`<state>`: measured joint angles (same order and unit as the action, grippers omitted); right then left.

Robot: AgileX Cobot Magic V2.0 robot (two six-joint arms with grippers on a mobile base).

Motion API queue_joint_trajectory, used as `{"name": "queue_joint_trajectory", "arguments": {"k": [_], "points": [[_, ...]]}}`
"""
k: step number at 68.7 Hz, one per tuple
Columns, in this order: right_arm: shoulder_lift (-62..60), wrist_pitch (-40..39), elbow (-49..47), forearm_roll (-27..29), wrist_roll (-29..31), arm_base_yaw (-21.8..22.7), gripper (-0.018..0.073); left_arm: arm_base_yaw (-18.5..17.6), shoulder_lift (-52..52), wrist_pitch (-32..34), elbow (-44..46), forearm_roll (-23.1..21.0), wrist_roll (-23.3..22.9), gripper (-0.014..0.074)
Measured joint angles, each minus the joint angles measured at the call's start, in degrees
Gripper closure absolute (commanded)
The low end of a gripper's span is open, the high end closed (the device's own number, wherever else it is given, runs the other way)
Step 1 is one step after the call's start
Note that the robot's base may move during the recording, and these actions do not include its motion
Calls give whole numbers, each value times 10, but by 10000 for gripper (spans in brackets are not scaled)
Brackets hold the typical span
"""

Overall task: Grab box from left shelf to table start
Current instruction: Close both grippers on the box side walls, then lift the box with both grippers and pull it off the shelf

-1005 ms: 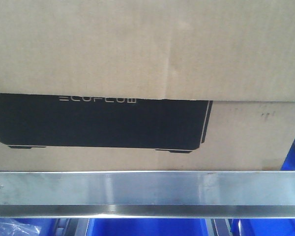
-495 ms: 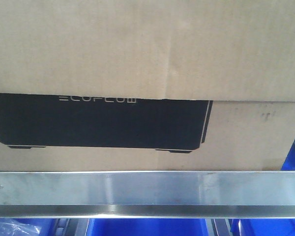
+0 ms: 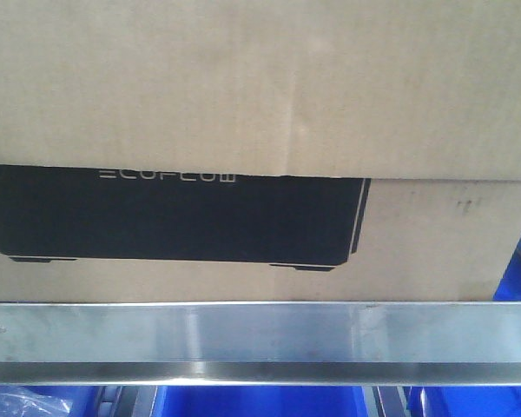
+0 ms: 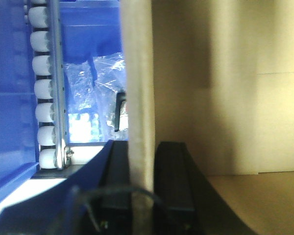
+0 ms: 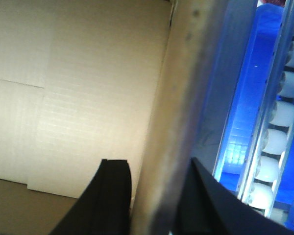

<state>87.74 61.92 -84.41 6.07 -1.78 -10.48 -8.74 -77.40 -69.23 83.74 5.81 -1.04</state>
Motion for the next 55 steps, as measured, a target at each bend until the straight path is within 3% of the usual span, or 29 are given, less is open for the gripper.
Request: {"name": "queue_joint_trajectory", "arguments": {"k": [18, 31, 55], "points": [[-7, 8, -13, -1, 0, 0, 501, 0, 9, 0, -1, 1, -12, 688], [-58, 11, -6, -1, 0, 0, 501, 0, 72, 3, -20, -10, -25, 688], [-208, -56, 148, 3, 0, -20, 501, 0, 274, 83, -210, -31, -30, 688]]}}
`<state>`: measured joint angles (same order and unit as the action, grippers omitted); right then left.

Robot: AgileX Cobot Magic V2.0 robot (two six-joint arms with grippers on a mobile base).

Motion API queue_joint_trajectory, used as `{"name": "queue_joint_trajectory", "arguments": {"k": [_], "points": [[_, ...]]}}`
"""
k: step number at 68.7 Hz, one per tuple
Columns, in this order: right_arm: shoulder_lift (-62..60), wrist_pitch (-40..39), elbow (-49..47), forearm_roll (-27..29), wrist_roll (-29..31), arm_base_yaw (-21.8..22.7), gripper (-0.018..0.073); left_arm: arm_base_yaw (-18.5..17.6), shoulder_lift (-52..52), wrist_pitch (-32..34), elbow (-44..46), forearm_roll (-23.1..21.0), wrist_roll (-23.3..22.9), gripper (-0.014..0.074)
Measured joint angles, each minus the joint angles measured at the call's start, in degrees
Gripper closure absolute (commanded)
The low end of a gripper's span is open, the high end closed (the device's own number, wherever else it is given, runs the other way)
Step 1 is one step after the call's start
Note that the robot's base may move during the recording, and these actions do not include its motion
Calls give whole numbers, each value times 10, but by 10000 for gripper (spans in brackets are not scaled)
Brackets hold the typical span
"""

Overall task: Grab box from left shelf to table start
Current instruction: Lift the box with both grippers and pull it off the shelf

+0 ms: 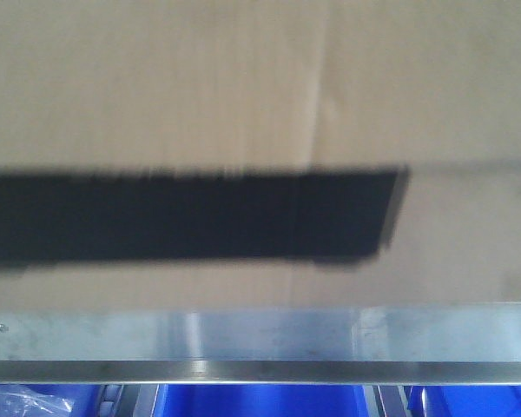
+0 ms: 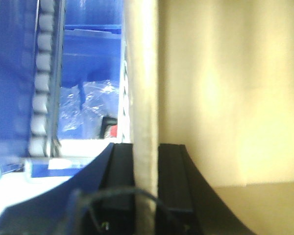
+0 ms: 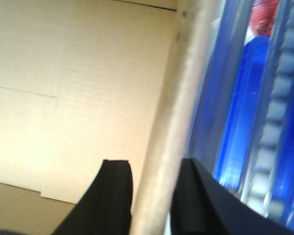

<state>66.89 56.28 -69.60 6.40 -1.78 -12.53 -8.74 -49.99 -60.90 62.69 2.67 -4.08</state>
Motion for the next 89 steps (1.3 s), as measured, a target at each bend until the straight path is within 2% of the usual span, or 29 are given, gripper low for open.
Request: {"name": "queue_joint_trajectory", "arguments": {"k": [13, 24, 43, 52, 89], "points": [[-95, -50, 101, 1, -2, -26, 501, 0, 133, 34, -91, -2, -1, 688], [-195, -82, 158, 1, -5, -49, 501, 0, 228, 55, -130, -5, -1, 688], [-374, -82, 178, 1, -10, -70, 501, -1, 315, 64, -139, -27, -1, 688], [-440, -80, 178, 2, -12, -70, 501, -1, 348, 69, -139, -54, -1, 688], [-470, -80, 179, 6, -13, -70, 501, -1, 375, 77, -139, -66, 2, 688]]}}
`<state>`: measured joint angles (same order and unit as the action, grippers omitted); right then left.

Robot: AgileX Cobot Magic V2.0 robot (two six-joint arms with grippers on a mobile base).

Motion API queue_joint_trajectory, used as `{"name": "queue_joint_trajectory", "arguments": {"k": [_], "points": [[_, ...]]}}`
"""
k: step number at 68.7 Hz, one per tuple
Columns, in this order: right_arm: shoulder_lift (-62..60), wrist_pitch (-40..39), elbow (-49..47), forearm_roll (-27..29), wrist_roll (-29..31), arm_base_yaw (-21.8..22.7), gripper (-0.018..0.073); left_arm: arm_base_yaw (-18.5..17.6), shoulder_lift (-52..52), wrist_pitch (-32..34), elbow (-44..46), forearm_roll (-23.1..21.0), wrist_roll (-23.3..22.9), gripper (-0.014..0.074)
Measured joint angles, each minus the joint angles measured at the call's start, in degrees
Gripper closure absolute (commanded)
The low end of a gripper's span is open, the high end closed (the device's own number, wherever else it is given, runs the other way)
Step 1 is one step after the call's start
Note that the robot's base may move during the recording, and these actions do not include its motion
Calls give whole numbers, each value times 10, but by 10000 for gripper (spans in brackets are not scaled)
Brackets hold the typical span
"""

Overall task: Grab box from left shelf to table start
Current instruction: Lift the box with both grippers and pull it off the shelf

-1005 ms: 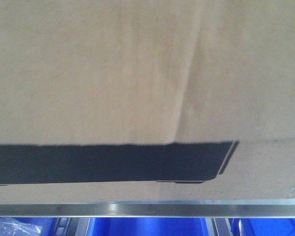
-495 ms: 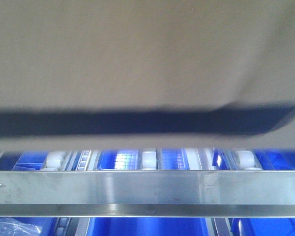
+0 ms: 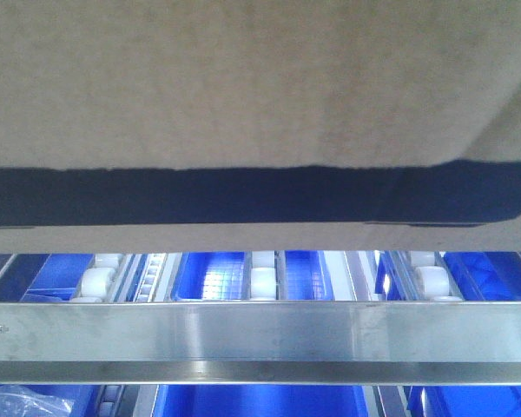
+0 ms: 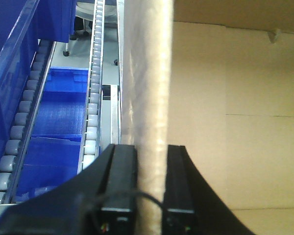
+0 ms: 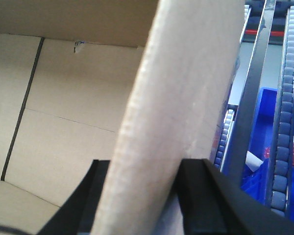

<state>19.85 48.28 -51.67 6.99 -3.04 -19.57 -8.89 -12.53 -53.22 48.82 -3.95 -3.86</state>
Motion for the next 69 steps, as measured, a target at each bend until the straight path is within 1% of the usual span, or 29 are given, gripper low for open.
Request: {"name": "queue_joint_trajectory", "arguments": {"k": [55, 69], "points": [[0, 0, 0, 0, 0, 0, 501, 0, 0, 3, 0, 0, 0, 688], [0, 0, 0, 0, 0, 0, 501, 0, 0, 9, -13, -2, 0, 688]]}}
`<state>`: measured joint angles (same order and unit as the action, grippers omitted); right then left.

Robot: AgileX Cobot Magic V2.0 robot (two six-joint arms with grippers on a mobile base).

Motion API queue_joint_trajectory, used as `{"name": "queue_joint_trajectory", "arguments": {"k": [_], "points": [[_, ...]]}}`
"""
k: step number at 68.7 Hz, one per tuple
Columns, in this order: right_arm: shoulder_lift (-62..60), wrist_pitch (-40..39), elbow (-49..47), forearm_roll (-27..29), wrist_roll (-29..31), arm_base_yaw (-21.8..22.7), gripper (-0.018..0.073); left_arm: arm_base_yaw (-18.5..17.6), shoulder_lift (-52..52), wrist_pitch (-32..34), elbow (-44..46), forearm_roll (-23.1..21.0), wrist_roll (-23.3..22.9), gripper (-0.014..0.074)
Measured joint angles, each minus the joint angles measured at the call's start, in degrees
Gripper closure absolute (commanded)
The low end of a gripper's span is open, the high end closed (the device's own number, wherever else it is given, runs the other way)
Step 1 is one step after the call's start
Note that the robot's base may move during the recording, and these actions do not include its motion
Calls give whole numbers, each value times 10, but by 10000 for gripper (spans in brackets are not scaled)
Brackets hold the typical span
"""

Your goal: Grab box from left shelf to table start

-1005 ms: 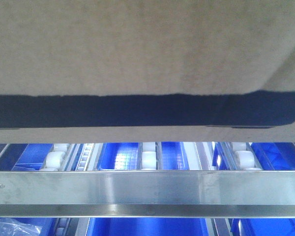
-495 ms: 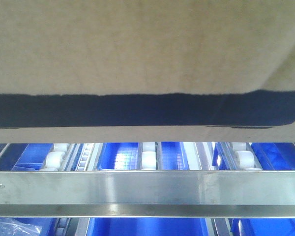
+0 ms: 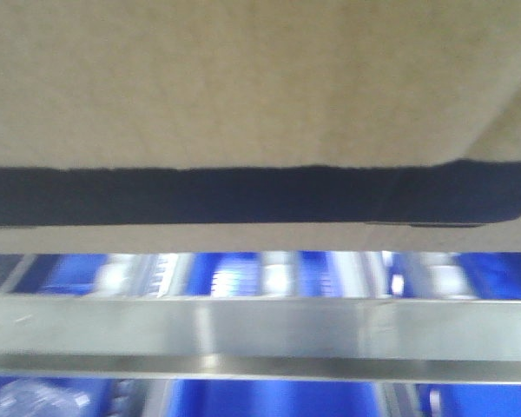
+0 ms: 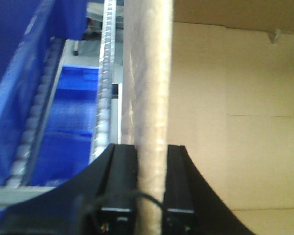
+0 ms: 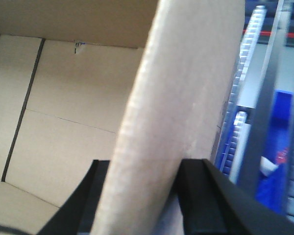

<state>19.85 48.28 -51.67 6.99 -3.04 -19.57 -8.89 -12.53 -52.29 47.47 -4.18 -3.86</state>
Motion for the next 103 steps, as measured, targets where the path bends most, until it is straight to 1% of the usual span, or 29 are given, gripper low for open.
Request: {"name": "queue_joint_trajectory", "arguments": {"k": [57, 78, 103], "points": [[0, 15, 5, -8, 3, 0, 501, -3, 1, 28, -151, -41, -7, 688], [0, 19, 7, -9, 6, 0, 501, -3, 1, 32, -179, -52, -9, 688], [0, 21, 8, -10, 7, 0, 501, -3, 1, 33, -180, -54, -9, 688]]}}
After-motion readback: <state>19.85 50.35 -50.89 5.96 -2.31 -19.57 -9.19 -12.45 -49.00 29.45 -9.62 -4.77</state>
